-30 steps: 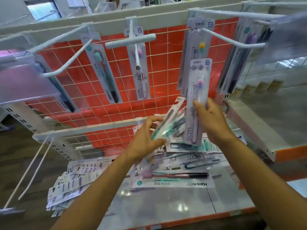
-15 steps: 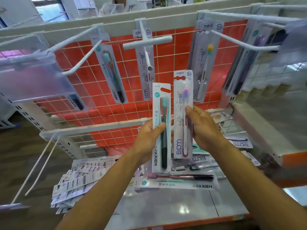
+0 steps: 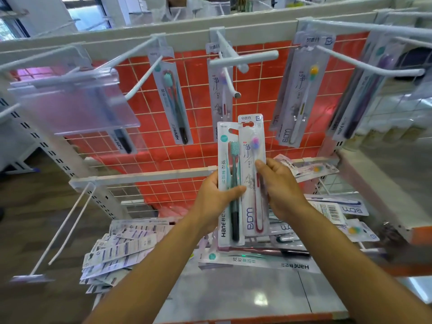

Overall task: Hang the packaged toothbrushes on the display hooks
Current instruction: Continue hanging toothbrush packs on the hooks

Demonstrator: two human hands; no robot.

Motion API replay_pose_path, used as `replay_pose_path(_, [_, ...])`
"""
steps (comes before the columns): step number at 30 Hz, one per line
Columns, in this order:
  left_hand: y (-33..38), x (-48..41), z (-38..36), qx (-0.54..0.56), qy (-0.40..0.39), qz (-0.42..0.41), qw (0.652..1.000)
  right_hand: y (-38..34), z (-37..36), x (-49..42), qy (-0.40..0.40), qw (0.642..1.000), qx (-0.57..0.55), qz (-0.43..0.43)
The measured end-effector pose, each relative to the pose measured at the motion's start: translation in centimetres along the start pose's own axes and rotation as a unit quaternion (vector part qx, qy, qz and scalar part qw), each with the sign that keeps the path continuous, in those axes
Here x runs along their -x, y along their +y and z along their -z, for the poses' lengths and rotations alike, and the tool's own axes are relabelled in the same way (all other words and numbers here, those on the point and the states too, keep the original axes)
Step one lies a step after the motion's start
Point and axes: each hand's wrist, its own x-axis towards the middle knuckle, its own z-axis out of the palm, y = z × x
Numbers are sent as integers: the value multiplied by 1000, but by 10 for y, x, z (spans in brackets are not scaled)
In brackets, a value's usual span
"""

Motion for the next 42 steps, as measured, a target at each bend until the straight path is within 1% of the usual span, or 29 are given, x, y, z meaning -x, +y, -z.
replay_pose_path(6, [1,5,14,-48,23,-42,998,1,-16,3,-25,1000,-18,-8])
replay_pose_path(10, [4,9,23,-26,43,-52,997,-1,-27,6,-40,999,-21,-2])
replay_pose_path(15, [7,14,36,10,58,-51,997,-1,-42,10,-39,999,-20,7])
replay_pose_path(18, [8,16,44,6,59,-68,996,-2,-48,12,-43,999,-18,9])
replay_pose_path(22, [12,19,55,2,63,-68,996,-3,-57,14,-45,999,-25,10])
replay_pose_path(26, [16,24,71,-31,50,-82,995,-2,-66,16,-35,998,-43,17])
replay_pose_path(28, [19,26,78,-48,50,-97,993,0,-69,17,-25,998,-55,20])
replay_pose_path(31, [23,31,87,-77,27,-124,989,2,-74,20,-12,998,-64,17])
replay_pose_path(36, [31,38,93,-82,-10,-157,984,4,-83,23,6,998,-56,11])
replay_pose_path(42, [47,50,97,-110,-13,-256,960,9,-86,25,11,998,-61,23])
